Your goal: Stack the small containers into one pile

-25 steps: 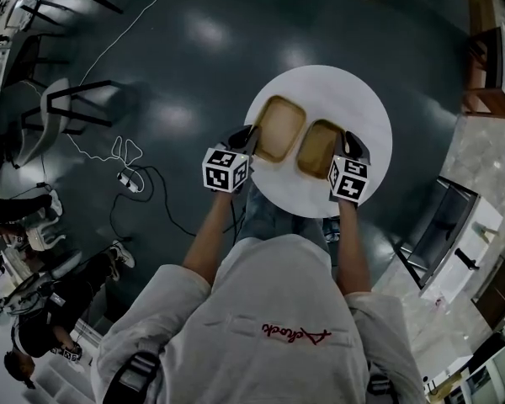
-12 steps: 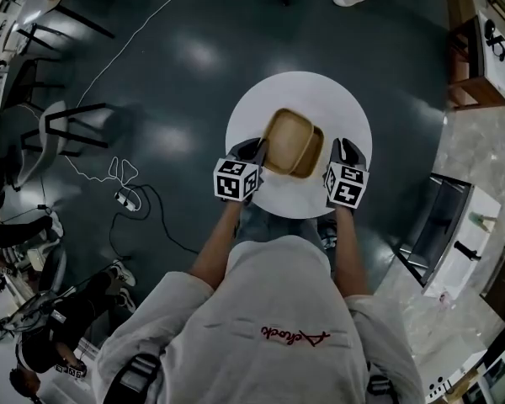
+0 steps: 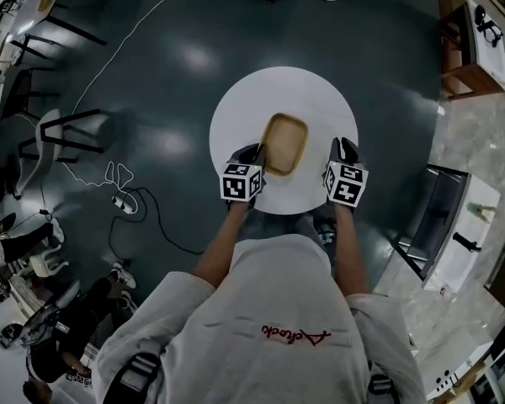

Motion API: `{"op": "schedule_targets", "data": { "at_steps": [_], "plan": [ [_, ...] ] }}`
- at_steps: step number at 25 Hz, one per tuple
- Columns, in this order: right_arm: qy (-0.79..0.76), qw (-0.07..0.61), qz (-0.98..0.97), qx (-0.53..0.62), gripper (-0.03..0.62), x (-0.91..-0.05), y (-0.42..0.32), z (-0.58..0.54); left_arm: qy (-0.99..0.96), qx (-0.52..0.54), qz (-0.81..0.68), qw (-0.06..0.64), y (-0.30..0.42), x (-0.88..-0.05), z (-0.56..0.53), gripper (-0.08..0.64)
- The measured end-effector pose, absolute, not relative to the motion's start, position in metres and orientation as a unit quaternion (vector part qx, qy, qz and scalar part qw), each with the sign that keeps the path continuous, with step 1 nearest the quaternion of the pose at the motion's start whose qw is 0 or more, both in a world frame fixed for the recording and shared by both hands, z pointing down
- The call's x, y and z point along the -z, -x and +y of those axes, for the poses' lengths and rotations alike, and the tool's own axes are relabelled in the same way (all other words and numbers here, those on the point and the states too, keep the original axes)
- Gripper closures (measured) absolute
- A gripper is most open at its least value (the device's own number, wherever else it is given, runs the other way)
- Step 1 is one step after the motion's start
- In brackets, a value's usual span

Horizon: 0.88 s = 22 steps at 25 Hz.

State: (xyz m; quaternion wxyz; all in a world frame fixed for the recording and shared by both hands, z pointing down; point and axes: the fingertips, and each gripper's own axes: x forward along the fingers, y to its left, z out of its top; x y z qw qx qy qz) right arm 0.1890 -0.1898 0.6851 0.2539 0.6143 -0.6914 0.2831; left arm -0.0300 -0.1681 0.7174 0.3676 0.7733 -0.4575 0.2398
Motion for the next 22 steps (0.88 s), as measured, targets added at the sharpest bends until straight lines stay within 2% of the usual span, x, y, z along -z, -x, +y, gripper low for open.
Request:
{"op": "schedule_targets", "data": {
  "at_steps": [13, 17, 22],
  "plan": [
    [-0.609, 0.257, -0.693, -0.288, 0.518, -0.694, -0.205, -0.184, -0.755, -0.242, -0.485, 0.369, 0.027, -0.731, -0.158, 0.531],
    [-0.606, 0.256, -0.696, -0.289, 0.518, -0.694, -0.205, -0.183, -0.76, -0.236, -0.473, 0.377, 0.022, -0.732, -0.154, 0.429],
    [-0.604, 0.254, -0.699, -0.286, 0.518, -0.692, -0.202, -0.181, -0.766, -0.227, -0.478, 0.366, 0.025, -0.724, -0.157, 0.408]
  ]
}}
